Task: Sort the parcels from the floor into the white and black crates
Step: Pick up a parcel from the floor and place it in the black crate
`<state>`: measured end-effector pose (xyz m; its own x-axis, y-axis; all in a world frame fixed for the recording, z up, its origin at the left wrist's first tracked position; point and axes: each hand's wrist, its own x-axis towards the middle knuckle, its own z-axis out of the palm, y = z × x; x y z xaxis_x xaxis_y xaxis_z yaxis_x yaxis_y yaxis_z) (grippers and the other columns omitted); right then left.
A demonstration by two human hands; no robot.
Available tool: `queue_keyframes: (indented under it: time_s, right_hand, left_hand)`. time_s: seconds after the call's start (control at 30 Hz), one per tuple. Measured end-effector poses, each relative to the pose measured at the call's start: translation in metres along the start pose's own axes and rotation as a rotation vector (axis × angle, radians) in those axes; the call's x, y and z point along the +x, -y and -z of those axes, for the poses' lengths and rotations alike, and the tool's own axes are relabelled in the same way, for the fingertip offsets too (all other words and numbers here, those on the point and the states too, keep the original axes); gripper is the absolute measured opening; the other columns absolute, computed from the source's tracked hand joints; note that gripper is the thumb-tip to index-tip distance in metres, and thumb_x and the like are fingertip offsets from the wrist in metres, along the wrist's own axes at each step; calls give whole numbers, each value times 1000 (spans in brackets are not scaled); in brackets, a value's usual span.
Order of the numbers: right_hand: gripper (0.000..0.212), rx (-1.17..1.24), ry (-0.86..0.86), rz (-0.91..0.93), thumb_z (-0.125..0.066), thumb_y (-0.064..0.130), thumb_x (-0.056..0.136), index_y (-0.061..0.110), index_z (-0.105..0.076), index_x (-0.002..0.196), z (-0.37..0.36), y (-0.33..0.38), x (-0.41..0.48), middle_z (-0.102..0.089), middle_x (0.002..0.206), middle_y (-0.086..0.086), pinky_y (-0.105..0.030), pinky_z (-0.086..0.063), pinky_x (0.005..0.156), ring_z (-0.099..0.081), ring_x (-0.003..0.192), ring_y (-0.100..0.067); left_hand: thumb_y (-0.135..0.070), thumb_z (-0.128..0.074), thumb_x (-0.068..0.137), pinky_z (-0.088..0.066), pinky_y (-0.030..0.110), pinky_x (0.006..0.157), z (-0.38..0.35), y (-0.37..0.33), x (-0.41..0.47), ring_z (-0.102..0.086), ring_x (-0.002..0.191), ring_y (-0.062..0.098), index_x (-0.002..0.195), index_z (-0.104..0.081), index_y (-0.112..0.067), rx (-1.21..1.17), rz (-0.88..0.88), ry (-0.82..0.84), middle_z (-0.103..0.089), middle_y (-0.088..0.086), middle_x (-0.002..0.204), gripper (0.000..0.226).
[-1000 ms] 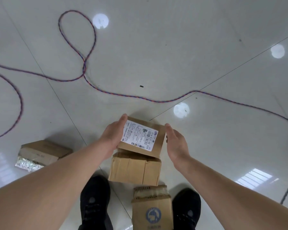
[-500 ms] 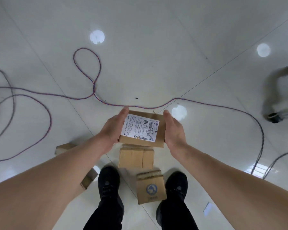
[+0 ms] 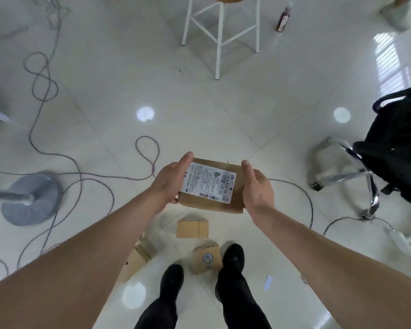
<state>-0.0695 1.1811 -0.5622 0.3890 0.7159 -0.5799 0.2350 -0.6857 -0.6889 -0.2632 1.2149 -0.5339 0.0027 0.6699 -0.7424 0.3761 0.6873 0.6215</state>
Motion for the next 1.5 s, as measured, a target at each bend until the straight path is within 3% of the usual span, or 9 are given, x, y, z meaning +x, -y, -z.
queue_keyframes:
  time_s: [0.13, 0.27, 0.33, 0.53, 0.7, 1.0, 1.3, 1.43, 1.5]
  right_hand:
    - [58, 33, -85, 61, -39, 66, 98, 22, -66, 125, 37, 22, -52, -70, 115, -3, -38, -45, 84, -63, 107, -27]
    - [66, 121, -184, 87, -40, 76, 85, 25, -68, 116, 62, 33, -109, -72, 109, 2, -46, -52, 97, -65, 107, -24]
    - [56, 133, -244, 101, -43, 70, 93, 25, -67, 115, 74, 32, -137, -69, 106, 4, -46, -51, 99, -63, 107, -24]
    - [47, 197, -387, 90, -40, 65, 98, 27, -65, 110, 111, 9, -214, -68, 107, 2, -37, -46, 87, -62, 102, -21]
    - [79, 304, -490, 41, -35, 83, 73, 22, -70, 111, 148, -23, -283, -72, 105, 1, -49, -54, 97, -67, 100, -22]
    - [68, 414, -745, -122, -36, 85, 63, 27, -65, 82, 233, -137, -410, -67, 91, 7, -53, -57, 90, -65, 95, -23]
    - [75, 521, -936, -224, -36, 88, 65, 25, -67, 91, 309, -300, -543, -71, 96, 1, -52, -56, 94, -68, 99, -27]
    - [55, 528, -1033, -254, -42, 75, 91, 24, -64, 88, 338, -370, -603, -68, 95, 3, -49, -53, 96, -66, 99, -26]
    - [53, 535, -1090, -284, -42, 70, 96, 22, -65, 92, 351, -404, -631, -68, 98, 1, -47, -51, 98, -64, 101, -25]
  left_hand:
    - [-67, -29, 99, -50, 51, 96, 6, -31, -57, -65, 89, 27, 100, -71, -24, 46, -129, 44, -72, 12, 108, 60]
    - [-67, -26, 99, -52, 45, 92, 9, -50, -104, -66, 87, 25, 107, -70, -17, 120, -227, 123, -72, 13, 107, 67]
    - [-68, -26, 99, -52, 44, 92, 8, -54, -128, -67, 86, 25, 104, -71, -18, 159, -268, 177, -73, 11, 104, 67]
    - [-70, -27, 97, -51, 41, 80, -12, -60, -183, -66, 86, 27, 108, -70, -22, 261, -337, 324, -75, 6, 102, 66]
    - [-72, -28, 95, -52, 46, 89, -54, -54, -228, -67, 88, 32, 104, -72, -25, 346, -380, 441, -77, 5, 97, 65]
    - [-72, -29, 96, -54, 50, 91, -185, -10, -333, -68, 86, 30, 105, -72, -25, 527, -456, 667, -76, -2, 84, 65]
    - [-74, -30, 96, -55, 47, 86, -330, 83, -469, -70, 87, 30, 102, -71, -25, 675, -519, 843, -76, -5, 76, 64]
    - [-74, -32, 94, -55, 54, 90, -392, 127, -526, -71, 91, 35, 102, -71, -21, 735, -527, 919, -75, 2, 91, 67]
    - [-73, -31, 95, -55, 49, 87, -424, 147, -554, -70, 87, 34, 101, -70, -21, 776, -546, 970, -74, 3, 90, 65]
